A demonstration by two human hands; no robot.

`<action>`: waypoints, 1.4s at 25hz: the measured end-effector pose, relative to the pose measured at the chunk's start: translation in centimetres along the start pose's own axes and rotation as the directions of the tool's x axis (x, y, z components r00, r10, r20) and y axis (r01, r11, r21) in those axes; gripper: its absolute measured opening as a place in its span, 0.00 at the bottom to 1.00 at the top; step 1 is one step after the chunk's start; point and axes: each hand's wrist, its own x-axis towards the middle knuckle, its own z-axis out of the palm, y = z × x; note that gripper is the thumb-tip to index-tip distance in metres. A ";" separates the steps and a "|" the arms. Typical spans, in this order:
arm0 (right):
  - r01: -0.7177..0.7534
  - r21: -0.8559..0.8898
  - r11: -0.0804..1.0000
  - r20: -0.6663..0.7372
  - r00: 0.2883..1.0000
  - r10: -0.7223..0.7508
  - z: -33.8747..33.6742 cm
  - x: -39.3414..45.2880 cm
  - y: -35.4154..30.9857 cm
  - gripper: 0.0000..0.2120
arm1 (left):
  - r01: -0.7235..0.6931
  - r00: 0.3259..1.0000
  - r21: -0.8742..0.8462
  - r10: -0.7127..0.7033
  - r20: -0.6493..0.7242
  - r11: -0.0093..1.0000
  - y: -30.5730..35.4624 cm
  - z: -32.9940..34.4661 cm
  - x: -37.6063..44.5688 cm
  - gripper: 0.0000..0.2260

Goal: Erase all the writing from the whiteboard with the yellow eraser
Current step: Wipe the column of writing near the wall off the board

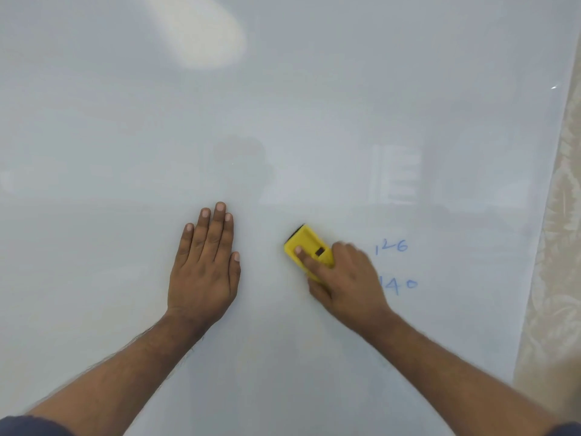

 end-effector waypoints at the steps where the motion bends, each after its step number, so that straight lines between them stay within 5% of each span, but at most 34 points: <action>1: 0.094 0.002 0.996 0.026 0.995 -0.094 0.6 -1.6 -0.8 0.24 | 0.007 1.000 -0.002 -0.007 0.000 1.000 0.2 0.0 0.0 0.27; 4: 0.324 -0.003 0.946 0.120 0.939 -0.321 0.6 -6.2 1.3 0.22 | -0.019 1.000 0.001 0.019 -0.004 1.000 0.3 0.0 0.1 0.26; 6: 0.349 -0.043 0.936 0.131 0.931 -0.341 -0.7 -6.4 5.0 0.22 | -0.076 0.997 0.017 0.076 -0.007 0.997 0.0 0.0 0.1 0.26; 12: -0.063 -0.063 0.996 -0.030 0.998 0.061 -1.8 -0.7 7.3 0.23 | -0.052 0.999 -0.034 0.051 -0.018 0.998 3.0 0.4 2.1 0.27; 17: 0.330 -0.031 0.944 0.128 0.937 -0.324 -0.5 -6.7 5.1 0.21 | -0.016 1.000 -0.043 0.015 -0.018 0.999 5.2 1.2 3.2 0.27; 19: 0.361 -0.057 0.931 0.131 0.927 -0.351 -1.4 -6.4 7.6 0.21 | -0.020 1.000 -0.025 0.019 -0.012 0.999 5.2 1.3 3.1 0.27; 25: -0.084 -0.036 0.996 -0.068 0.994 0.081 -2.3 -0.6 10.0 0.23 | -0.010 1.000 0.006 0.010 -0.008 1.000 5.4 1.5 3.0 0.28; 27: -0.012 0.004 1.000 -0.065 0.998 0.012 -1.0 -1.7 7.9 0.24 | -0.001 1.000 0.007 0.001 -0.006 1.000 5.5 1.4 2.9 0.28; 31: 0.373 0.012 0.928 0.091 0.923 -0.373 -0.2 -8.6 8.2 0.21 | 0.000 1.000 0.003 0.000 -0.003 1.000 5.5 1.2 2.9 0.27; 33: 0.370 -0.021 0.929 0.125 0.923 -0.365 -1.6 -9.3 11.8 0.22 | 0.006 1.000 0.010 -0.006 -0.006 1.000 5.6 1.3 2.8 0.27; 35: 0.203 -0.090 0.975 0.080 0.977 -0.196 -2.9 -7.2 15.1 0.23 | 0.013 1.000 0.013 -0.013 -0.018 1.000 5.8 1.4 2.7 0.27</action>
